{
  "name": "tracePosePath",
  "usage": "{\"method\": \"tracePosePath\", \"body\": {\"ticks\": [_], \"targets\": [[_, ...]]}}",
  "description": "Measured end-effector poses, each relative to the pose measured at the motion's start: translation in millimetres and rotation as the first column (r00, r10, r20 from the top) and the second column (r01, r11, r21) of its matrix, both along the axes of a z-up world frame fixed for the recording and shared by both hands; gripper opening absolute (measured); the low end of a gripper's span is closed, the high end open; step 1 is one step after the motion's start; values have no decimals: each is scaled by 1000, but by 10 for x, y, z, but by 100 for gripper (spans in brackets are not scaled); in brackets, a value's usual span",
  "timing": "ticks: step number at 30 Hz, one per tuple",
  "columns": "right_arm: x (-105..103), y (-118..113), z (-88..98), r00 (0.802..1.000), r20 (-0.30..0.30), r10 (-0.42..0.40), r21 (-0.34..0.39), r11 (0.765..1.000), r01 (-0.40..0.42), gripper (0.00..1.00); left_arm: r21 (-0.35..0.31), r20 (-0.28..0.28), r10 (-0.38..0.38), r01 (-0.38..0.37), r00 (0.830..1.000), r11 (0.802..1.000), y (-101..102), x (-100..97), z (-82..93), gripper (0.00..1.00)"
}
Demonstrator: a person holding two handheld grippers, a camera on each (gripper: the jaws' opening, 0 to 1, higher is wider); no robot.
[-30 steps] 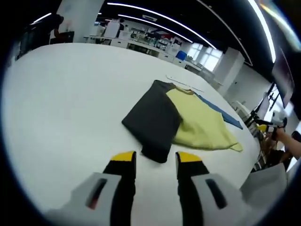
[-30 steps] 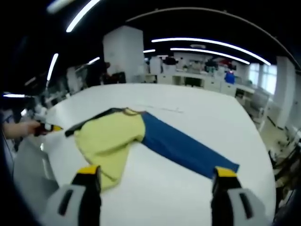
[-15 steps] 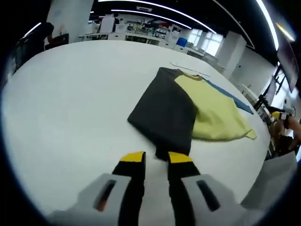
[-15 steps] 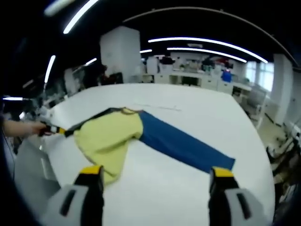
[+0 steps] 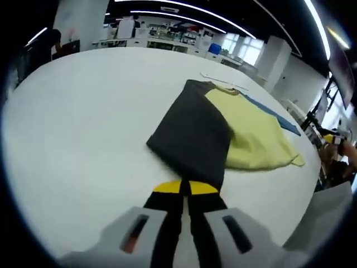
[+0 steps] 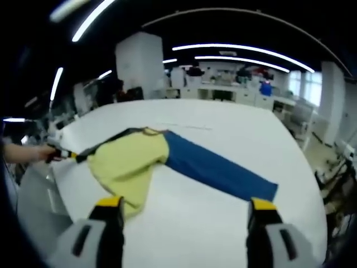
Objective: Fold the garment on the visible template until the final outline fits inside the template.
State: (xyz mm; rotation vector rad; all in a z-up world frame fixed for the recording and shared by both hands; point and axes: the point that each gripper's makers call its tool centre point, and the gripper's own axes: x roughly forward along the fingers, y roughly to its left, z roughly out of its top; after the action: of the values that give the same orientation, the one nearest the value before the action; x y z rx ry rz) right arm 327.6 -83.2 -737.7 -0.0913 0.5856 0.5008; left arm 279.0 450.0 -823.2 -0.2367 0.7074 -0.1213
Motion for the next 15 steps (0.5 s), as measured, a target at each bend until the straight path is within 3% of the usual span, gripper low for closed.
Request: {"method": "tracePosePath", "body": {"ticks": [4,8,15], "targets": [[5,86,43,1000,8,10,5,1000,-11,91,31,43,46,-48,998,998,196,-77,152,0],[7,169,107,1000,16,19,3,1000,-19,91,56,86,107,-112,991,992,586,-111,269,0],[-72,276,229,999,34,1,-1,1000,-1,90,62,166,210,-223,963,973,1124,-177,481,0]]}}
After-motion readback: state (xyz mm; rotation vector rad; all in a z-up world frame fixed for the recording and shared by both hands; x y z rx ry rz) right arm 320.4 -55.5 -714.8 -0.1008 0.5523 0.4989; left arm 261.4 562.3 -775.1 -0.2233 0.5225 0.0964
